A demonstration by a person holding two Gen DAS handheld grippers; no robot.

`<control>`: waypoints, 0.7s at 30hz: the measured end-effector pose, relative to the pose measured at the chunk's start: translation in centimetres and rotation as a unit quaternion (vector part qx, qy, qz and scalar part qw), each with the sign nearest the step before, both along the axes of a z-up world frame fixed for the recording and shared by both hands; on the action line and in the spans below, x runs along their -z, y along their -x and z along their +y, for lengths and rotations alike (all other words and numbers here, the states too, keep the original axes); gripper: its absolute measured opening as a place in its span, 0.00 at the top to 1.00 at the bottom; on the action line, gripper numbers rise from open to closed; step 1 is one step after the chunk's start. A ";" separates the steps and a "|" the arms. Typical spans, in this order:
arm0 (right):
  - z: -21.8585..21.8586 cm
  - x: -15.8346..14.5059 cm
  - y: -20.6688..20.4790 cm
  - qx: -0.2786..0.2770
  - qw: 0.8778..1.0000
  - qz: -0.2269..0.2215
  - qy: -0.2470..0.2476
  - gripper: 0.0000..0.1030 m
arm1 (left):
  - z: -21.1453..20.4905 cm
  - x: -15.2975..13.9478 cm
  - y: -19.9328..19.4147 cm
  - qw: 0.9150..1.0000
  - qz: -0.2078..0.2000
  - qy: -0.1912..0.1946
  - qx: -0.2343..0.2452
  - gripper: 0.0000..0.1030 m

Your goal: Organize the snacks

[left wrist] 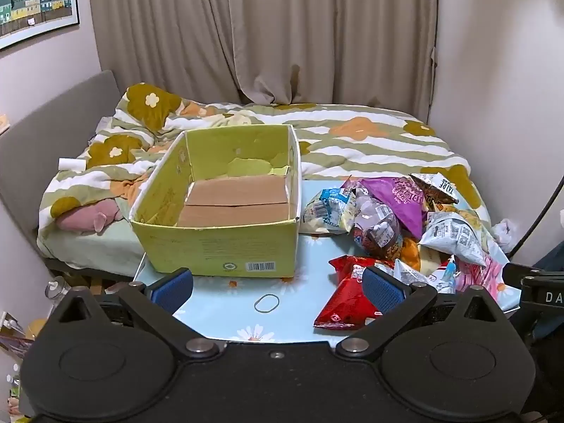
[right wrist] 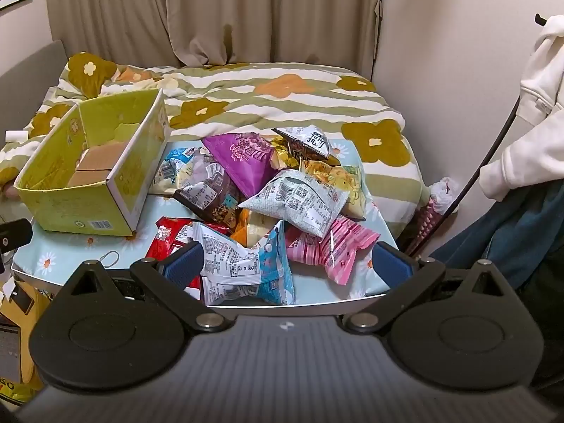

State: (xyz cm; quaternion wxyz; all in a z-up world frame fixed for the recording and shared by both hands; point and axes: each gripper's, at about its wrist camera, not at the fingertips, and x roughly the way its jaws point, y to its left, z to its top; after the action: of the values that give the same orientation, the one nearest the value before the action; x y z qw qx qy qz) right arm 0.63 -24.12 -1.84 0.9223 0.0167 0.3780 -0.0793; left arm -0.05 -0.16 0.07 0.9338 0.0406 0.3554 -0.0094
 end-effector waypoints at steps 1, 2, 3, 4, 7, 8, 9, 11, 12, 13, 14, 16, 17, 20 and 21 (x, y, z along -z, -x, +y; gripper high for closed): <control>0.0 0.0 0.0 0.000 1.000 0.000 0.002 0.00 | -0.1 -0.1 0.0 1.000 -0.002 -0.002 0.000 0.00; 0.0 0.0 0.0 0.000 1.000 0.000 0.002 0.00 | -0.2 -0.1 0.0 1.000 -0.004 -0.006 -0.001 0.00; 0.0 0.0 0.0 0.001 1.000 -0.001 0.002 0.00 | -0.2 -0.2 0.3 1.000 -0.012 0.001 0.003 0.00; 0.0 -0.1 0.0 0.000 1.000 -0.001 0.002 0.00 | -0.3 -0.3 0.4 1.000 -0.013 -0.001 0.003 0.00; 0.0 0.0 0.2 0.001 1.000 -0.002 0.002 0.00 | -0.6 -0.4 0.7 1.000 -0.015 -0.004 0.001 0.00; -0.1 -0.1 -0.2 0.001 1.000 -0.003 0.002 0.00 | -0.6 -0.4 0.8 1.000 -0.015 -0.004 0.000 0.00; -0.1 -0.1 -0.2 0.001 1.000 -0.002 0.002 0.00 | -0.3 -0.1 0.2 1.000 -0.010 -0.003 0.005 0.00; -0.1 -0.1 0.0 0.000 1.000 -0.003 0.002 0.00 | -0.4 -0.1 0.2 1.000 -0.009 -0.002 0.006 0.00; -0.1 -0.2 -0.1 0.001 1.000 -0.003 0.002 0.00 | -0.4 -0.1 0.2 1.000 -0.009 -0.002 0.006 0.00; -0.1 -0.2 -0.1 0.001 1.000 -0.003 0.002 0.00 | -0.5 -0.1 0.2 1.000 -0.009 -0.003 0.007 0.00; -0.1 -0.1 0.1 0.000 1.000 -0.004 0.002 0.00 | -0.5 -0.1 0.3 1.000 -0.010 -0.003 0.007 0.00; -0.1 -0.1 0.2 0.000 1.000 -0.004 0.002 0.00 | -0.6 -0.1 0.3 1.000 -0.010 -0.004 0.009 0.00; -0.2 -0.4 0.4 0.000 1.000 -0.005 0.002 0.00 | -0.6 -0.1 0.3 1.000 -0.010 -0.004 0.009 0.00; -0.2 -0.3 0.3 0.000 1.000 -0.004 0.002 0.00 | -0.5 -0.1 0.3 1.000 -0.009 -0.003 0.010 0.00; -0.2 -0.3 0.3 0.000 1.000 -0.004 0.002 0.00 | -0.5 -0.1 0.4 1.000 -0.010 -0.003 0.010 0.00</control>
State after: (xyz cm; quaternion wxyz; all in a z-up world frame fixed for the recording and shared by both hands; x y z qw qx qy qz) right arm 0.32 -24.28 -1.54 0.9239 0.0148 0.3738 -0.0802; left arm -0.41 -0.68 0.17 0.9368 0.0473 0.3461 -0.0167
